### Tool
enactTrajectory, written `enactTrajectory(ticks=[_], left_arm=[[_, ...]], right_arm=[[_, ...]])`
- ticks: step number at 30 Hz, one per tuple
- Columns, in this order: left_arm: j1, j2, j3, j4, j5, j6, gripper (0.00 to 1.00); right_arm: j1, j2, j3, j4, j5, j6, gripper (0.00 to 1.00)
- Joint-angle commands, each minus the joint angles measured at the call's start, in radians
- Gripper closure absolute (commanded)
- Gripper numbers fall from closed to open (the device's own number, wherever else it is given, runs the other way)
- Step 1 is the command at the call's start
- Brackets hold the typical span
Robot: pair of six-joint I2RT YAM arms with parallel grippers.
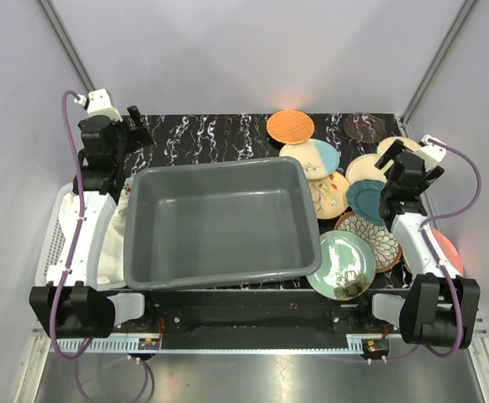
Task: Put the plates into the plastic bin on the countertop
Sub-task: Pick up the plate from the corner of the board.
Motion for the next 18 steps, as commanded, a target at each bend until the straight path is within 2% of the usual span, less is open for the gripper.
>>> enactTrajectory(ticks=[1, 2, 5, 8, 10, 13, 15, 18], left_arm=[[0.004, -0.03, 0.032, 0.038, -0.025, -0.019, 0.01], [0.004, -0.03, 0.029, 0.04, -0.025, -0.025, 0.01], [0.004, -0.029, 0.026, 0.037, -0.03, -0.03, 0.01], [0.004, -0.029, 0.026, 0.031, -0.044, -0.031, 0.01], [0.004, -0.029, 0.024, 0.025, -0.055, -0.031, 0.01], [0.004, -0.029, 0.024, 0.023, -0.061, -0.033, 0.01], [0.003, -0.026, 0.029, 0.022, -0.061, -0.036, 0.01], [0.003, -0.022, 0.034, 0.017, -0.047, -0.039, 0.01]], right_arm=[[-0.002, -0.018, 0.005, 0.042, 0.135, 0.025, 0.0], [-0.002, -0.018, 0.008, 0.036, 0.153, 0.022, 0.0], [-0.002, -0.041, 0.014, 0.002, 0.077, -0.104, 0.0], [-0.002, -0.12, 0.017, -0.021, 0.103, -0.066, 0.0], [-0.002, -0.156, 0.022, -0.039, 0.084, -0.156, 0.0], [-0.002, -0.199, 0.112, -0.207, -0.053, -0.275, 0.0], [-0.002, -0.179, 0.178, -0.368, -0.063, -0.265, 0.0], [-0.005, -0.141, 0.212, -0.413, 0.008, -0.126, 0.0]])
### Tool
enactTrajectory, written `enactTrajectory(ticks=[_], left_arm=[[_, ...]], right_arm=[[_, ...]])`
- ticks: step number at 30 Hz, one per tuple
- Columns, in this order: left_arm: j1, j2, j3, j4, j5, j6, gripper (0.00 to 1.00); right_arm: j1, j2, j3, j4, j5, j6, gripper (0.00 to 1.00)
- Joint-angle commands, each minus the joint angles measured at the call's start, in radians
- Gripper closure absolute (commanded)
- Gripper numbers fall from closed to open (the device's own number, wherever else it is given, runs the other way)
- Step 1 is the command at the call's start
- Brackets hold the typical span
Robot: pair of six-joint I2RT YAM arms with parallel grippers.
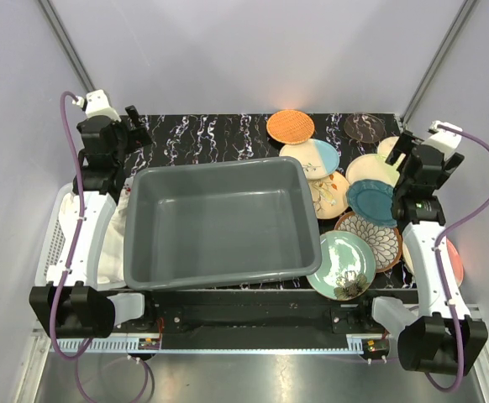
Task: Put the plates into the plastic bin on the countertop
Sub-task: Pick up the plate from the corner of the board.
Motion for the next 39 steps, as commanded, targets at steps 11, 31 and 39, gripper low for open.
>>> enactTrajectory(ticks=[11, 31, 39], left_arm=[[0.004, -0.039, 0.004, 0.013, -0.006, -0.029, 0.01], [0.004, -0.081, -0.112, -0.024, 0.038, -0.044, 0.01], [0.004, -0.13, -0.192, -0.035, 0.064, -0.067, 0.01]], right_arm=[[-0.073, 0.067, -0.026, -0.289, -0.224, 0.348, 0.0], [-0.077, 0.05, -0.097, -0.725, -0.697, 0.446, 0.0], [-0.079, 0.21, 0.096, -1.036, -0.64, 0.362, 0.0]])
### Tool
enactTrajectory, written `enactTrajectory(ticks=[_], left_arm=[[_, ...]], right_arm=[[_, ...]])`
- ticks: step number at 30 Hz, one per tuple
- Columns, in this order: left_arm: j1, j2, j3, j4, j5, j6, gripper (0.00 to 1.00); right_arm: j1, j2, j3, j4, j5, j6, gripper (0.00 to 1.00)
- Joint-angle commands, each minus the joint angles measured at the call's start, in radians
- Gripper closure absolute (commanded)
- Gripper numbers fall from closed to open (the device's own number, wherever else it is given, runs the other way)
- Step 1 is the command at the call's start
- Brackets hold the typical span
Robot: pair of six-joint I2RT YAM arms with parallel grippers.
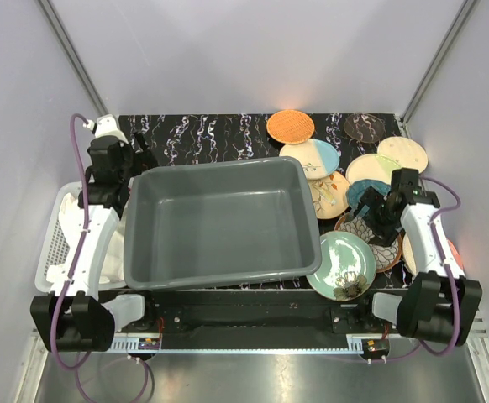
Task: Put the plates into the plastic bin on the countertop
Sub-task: Pick up the plate from the corner of the board.
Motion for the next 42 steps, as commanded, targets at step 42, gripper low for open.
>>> enactTrajectory(ticks=[42], left_arm=[[0.001, -0.085, -0.03, -0.001, 0.085, 0.015, 0.01]], right_arm=[[0.053, 0.284, 0.156, -0.191, -0.153, -0.084, 0.0]])
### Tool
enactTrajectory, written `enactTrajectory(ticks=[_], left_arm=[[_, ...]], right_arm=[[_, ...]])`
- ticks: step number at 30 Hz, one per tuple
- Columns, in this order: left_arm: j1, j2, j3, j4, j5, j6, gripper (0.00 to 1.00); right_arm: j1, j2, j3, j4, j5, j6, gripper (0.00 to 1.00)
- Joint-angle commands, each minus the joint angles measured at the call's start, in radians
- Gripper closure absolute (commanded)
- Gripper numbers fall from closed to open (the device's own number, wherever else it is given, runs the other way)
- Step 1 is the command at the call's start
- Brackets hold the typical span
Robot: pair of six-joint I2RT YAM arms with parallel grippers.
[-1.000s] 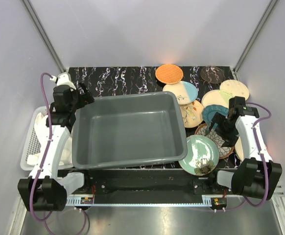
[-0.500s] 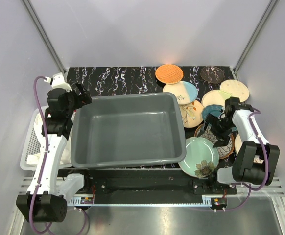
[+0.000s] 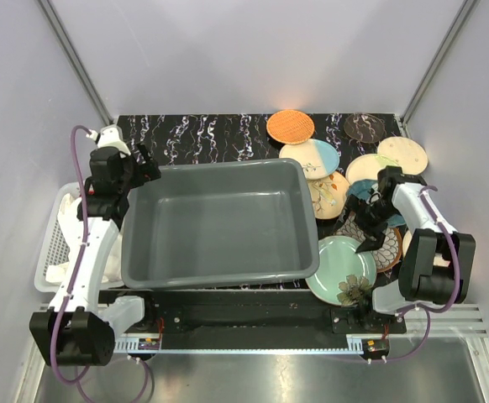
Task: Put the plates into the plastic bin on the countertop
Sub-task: Pick up the plate from the corner of the board.
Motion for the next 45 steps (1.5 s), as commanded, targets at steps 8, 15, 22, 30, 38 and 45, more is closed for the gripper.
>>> enactTrajectory(ticks=[8, 15, 22, 30, 38, 45], left_arm=[[0.003, 0.05, 0.077, 0.013, 0.028, -0.004, 0.01], [0.001, 0.087, 0.103, -0.046, 0.033, -0.007, 0.01], [-0.037, 0.101, 0.115, -0.083, -0.004, -0.011, 0.01], [-0.173, 0.115, 0.146, -0.111, -0.067, 0.094, 0.01], [-0.219, 0.067, 0.106, -0.105, -0.099, 0.167, 0.01], [-0.219, 0.053, 0.095, -0.103, -0.096, 0.186, 0.01]], right_arm=[[0.052, 0.082, 0.216, -0.145, 0.182, 0.318, 0.0], [0.067, 0.11, 0.256, -0.2, 0.172, 0.536, 0.0], [0.104, 0.061, 0.184, -0.216, 0.156, 0.838, 0.05], [0.134, 0.111, 0.164, -0.24, 0.245, 1.025, 0.09], [0.136, 0.195, 0.187, -0.265, 0.326, 1.079, 0.14], [0.136, 0.287, 0.268, -0.286, 0.368, 1.063, 0.17]])
